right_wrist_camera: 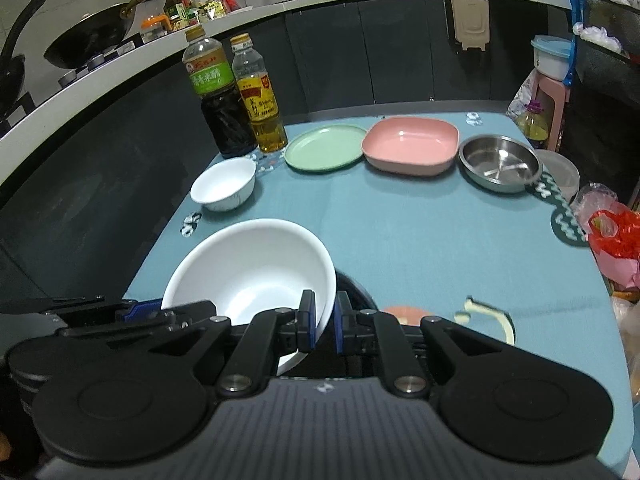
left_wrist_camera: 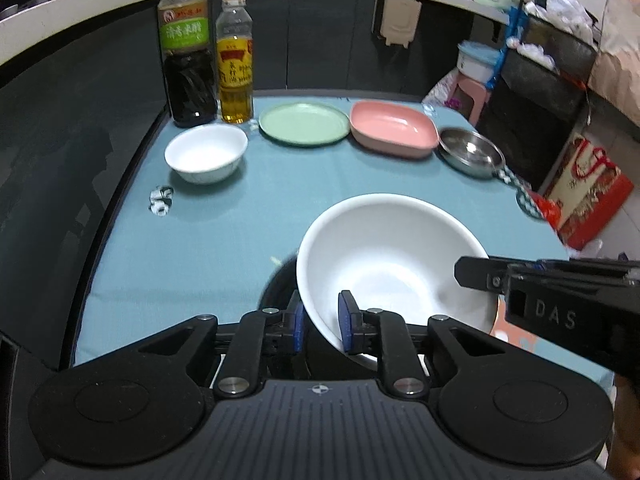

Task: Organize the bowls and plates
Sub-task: 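Carry the white bowl over the black bowl and lower it inside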

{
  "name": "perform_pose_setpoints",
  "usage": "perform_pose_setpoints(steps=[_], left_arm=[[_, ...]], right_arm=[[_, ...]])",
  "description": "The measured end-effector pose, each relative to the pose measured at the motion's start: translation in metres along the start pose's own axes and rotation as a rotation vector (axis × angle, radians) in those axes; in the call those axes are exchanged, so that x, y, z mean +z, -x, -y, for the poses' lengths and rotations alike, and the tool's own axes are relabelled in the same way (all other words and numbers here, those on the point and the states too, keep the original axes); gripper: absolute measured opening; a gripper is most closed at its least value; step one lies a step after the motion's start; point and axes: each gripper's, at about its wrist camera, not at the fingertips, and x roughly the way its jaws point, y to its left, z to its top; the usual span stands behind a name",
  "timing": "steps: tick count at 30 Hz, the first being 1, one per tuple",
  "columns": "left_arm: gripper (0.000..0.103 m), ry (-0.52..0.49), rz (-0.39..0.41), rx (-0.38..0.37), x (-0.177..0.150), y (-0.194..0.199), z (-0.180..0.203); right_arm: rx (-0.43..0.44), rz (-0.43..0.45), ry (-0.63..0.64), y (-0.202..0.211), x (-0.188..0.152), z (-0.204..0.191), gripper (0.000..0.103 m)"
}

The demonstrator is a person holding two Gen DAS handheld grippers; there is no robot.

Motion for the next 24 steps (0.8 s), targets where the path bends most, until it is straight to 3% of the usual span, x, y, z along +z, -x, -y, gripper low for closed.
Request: perform_pose_setpoints(steps=[24], left_arm=[[0.016, -0.034, -0.101, 0.039, -0.021, -0.027, 0.005]], right_arm=[[-0.037, -0.082, 0.007, -0.021, -0.03, 0.003, 0.011]])
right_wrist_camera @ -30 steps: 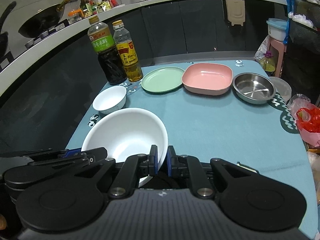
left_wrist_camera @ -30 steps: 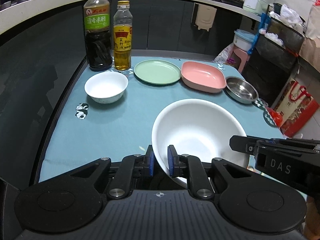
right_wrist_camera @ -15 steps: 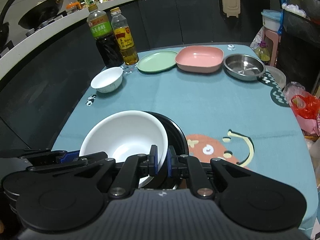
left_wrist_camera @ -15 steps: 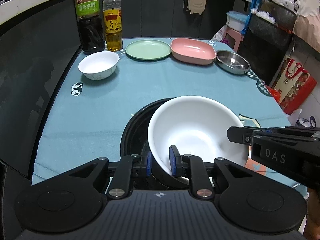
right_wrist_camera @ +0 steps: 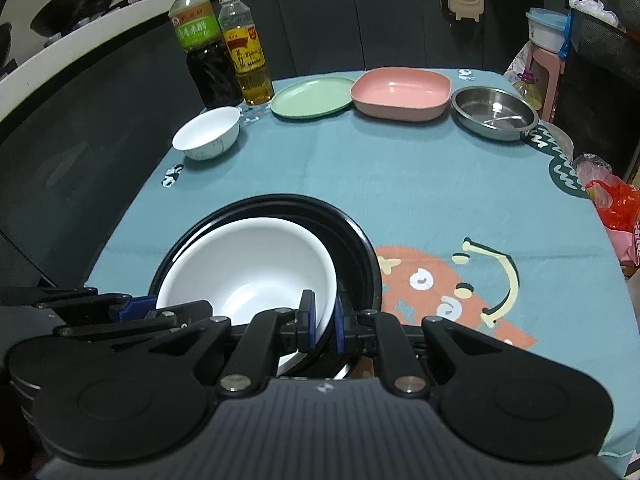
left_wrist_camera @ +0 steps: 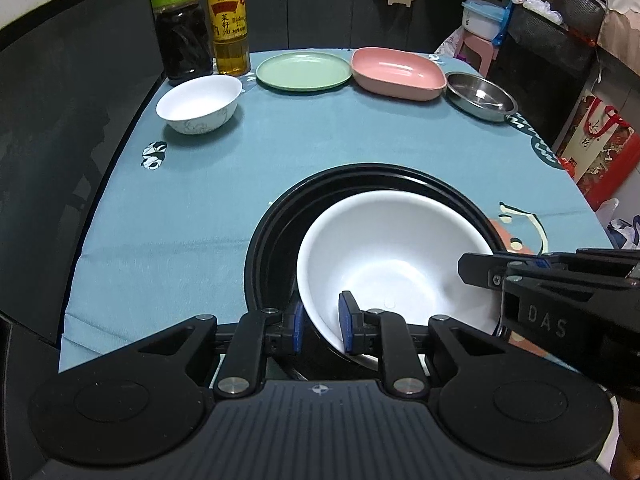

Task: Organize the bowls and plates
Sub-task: 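Carry the white bowl over the black bowl and lower it inside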

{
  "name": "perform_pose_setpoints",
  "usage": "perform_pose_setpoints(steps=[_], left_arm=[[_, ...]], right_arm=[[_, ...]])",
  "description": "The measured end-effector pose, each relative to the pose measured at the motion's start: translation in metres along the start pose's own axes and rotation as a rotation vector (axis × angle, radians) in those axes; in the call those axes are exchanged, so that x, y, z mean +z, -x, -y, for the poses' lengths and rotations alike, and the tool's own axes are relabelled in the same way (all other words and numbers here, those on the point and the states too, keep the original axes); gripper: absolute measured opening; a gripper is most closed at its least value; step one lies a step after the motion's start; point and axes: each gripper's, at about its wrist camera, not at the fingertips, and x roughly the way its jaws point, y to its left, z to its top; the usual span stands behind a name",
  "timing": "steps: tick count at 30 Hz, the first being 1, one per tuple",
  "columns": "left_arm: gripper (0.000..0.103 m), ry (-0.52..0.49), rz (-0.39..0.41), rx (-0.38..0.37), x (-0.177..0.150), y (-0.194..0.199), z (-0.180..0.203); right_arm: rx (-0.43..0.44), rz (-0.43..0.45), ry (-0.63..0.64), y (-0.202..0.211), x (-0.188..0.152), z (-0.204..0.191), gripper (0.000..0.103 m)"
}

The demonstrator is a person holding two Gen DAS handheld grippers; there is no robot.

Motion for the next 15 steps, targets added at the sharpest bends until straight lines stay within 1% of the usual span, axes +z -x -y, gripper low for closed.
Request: perform_pose_setpoints(steps=[15], left_arm=[[0.016, -0.005, -0.008, 0.018, 0.0022, -0.0081, -0.0013]], right_arm=[[-0.009, -0.002, -0.008, -0.0089, 0.0006, 0.0006, 0.011]])
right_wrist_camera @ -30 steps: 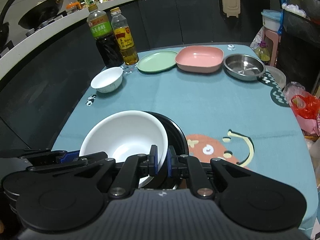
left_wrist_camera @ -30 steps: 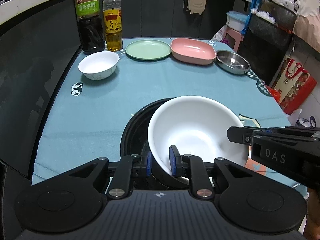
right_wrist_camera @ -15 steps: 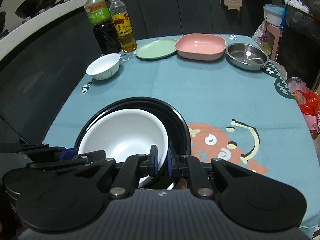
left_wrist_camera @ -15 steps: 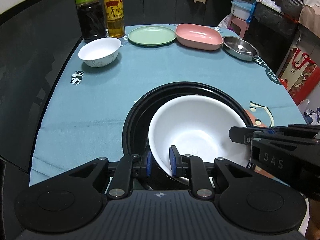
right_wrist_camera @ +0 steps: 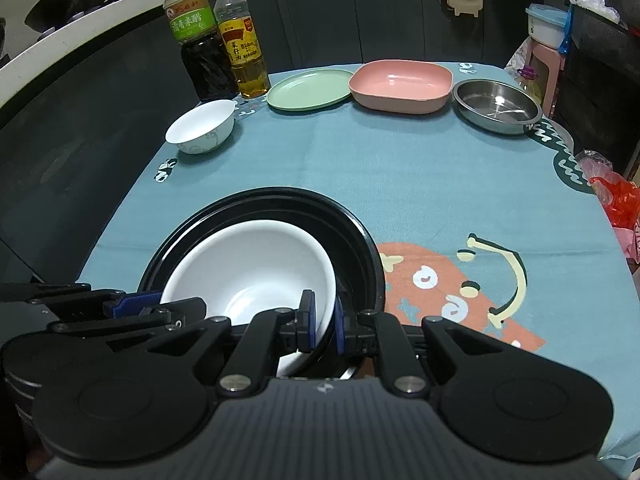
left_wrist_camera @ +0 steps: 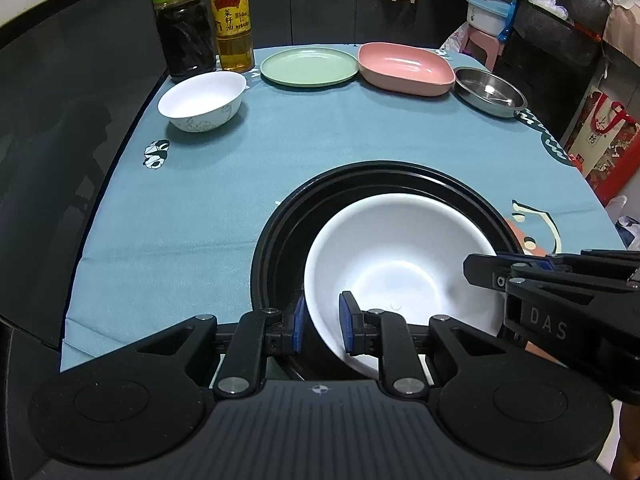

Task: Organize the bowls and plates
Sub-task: 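Carry the white bowl over the black bowl and lower it inside, then open both grippers and lift away from the nested bowls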

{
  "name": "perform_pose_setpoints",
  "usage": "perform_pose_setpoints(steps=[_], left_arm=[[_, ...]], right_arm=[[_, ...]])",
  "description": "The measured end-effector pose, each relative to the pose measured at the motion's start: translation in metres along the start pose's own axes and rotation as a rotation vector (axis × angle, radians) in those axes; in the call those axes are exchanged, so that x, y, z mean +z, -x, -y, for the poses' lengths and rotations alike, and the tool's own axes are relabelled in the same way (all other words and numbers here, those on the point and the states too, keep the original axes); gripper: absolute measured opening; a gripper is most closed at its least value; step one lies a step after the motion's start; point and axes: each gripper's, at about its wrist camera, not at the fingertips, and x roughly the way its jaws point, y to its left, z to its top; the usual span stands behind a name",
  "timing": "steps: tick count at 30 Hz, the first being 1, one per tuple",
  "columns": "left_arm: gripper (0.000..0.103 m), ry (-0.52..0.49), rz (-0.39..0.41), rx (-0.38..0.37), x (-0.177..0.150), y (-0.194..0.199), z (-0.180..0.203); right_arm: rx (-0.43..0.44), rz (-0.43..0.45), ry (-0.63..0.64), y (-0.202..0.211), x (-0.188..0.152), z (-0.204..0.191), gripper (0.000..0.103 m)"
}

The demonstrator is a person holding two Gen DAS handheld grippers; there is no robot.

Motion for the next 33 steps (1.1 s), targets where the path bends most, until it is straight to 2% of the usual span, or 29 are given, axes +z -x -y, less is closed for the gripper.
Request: perform_pose_setpoints(steps=[5, 19, 27, 33], left_arm=[[0.017, 0.005, 0.011, 0.013, 0.002, 0.003, -0.004], [0.018, 0.042, 0.09, 0.01, 0.015, 0.032, -0.024], [0.022, 0.147, 0.137, 0.06, 0.032, 0.036, -0.06], [0.023, 0.227, 0.153, 0.09, 0.052, 0.025, -0.094]], right_arm=[[-0.024, 0.026, 0.004, 0.003, 0.001, 0.001, 0.011], [-0.017, 0.095, -0.001, 0.019, 0.022, 0.003, 0.011], [-0.009, 0.11, 0.015, 0.019, 0.042, -0.003, 0.011], [0.019, 0.088, 0.01, 0.007, 0.067, -0.009, 0.012]])
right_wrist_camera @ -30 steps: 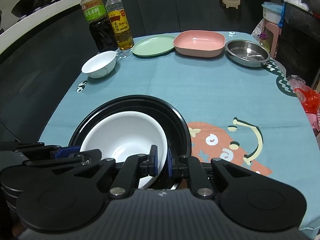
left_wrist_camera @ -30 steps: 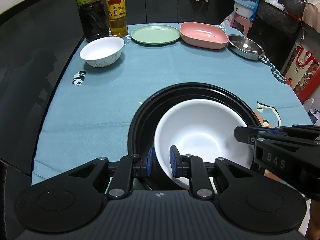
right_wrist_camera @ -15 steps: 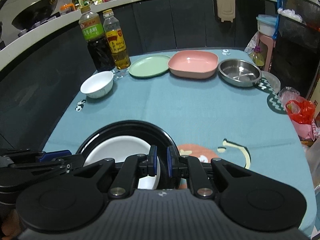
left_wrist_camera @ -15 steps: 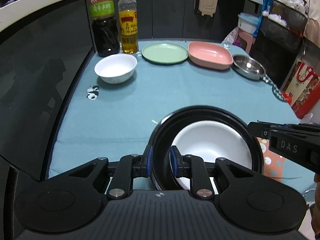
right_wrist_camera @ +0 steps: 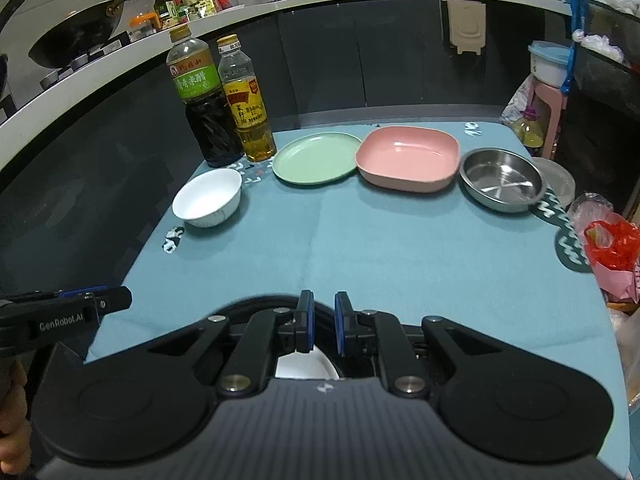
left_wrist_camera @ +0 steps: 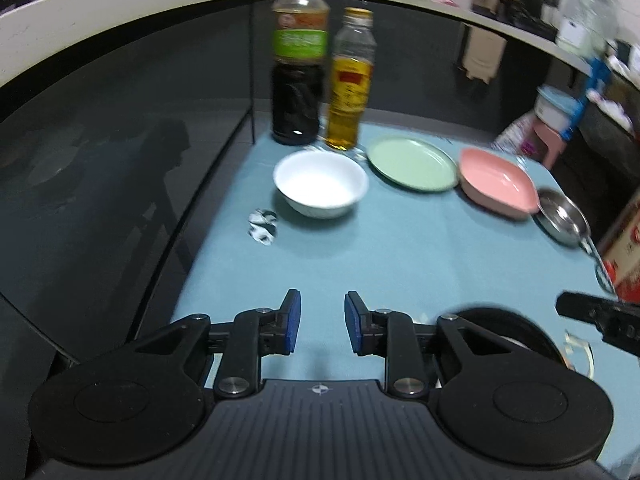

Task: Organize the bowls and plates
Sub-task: 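Open both grippers and lift away from the nested bowls, then move both grippers to the small white plate and grip its rim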

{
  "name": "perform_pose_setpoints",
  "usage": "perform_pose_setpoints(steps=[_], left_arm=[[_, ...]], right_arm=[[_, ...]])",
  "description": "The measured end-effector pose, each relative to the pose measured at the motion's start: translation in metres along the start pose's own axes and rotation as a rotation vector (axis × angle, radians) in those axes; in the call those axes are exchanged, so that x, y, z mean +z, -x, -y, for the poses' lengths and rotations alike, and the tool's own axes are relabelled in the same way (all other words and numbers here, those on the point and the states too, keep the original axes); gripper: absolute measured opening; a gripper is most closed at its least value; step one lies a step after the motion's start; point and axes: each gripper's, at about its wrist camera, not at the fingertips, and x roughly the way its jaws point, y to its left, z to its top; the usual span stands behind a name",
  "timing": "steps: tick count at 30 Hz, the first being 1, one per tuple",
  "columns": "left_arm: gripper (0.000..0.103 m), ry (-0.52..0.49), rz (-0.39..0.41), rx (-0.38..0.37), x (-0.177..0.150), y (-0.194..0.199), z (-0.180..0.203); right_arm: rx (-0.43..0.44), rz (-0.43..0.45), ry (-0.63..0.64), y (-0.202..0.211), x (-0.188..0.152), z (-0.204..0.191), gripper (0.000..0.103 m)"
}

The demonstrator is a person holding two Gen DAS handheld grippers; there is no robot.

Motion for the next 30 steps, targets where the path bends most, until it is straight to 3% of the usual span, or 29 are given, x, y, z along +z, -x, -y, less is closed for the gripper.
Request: perform_pose_setpoints(steps=[4, 16, 26, 30], left_arm=[[0.023, 0.049, -0.002, -0.001, 0.017, -0.016, -0.016], [0.023, 0.178, -0.018, -0.009, 0.063, -0.085, -0.042], [0.024, 0.253, -0.021, -0.045, 0.086, -0.132, -0.053], [0.024, 0.262, -0.044, -0.036, 0.088, -0.146, -0.054]], right_arm=[[0.022, -0.013, -0.009, -0.014, 0.018, -0.007, 0.029], [0.153, -0.059, -0.068, -0.081, 0.072, -0.027, 0.029], [0.185, -0.113, -0.158, -0.142, 0.098, -0.038, 0.035], [0.147, -0.142, -0.143, -0.161, 0.101, -0.05, 0.036]])
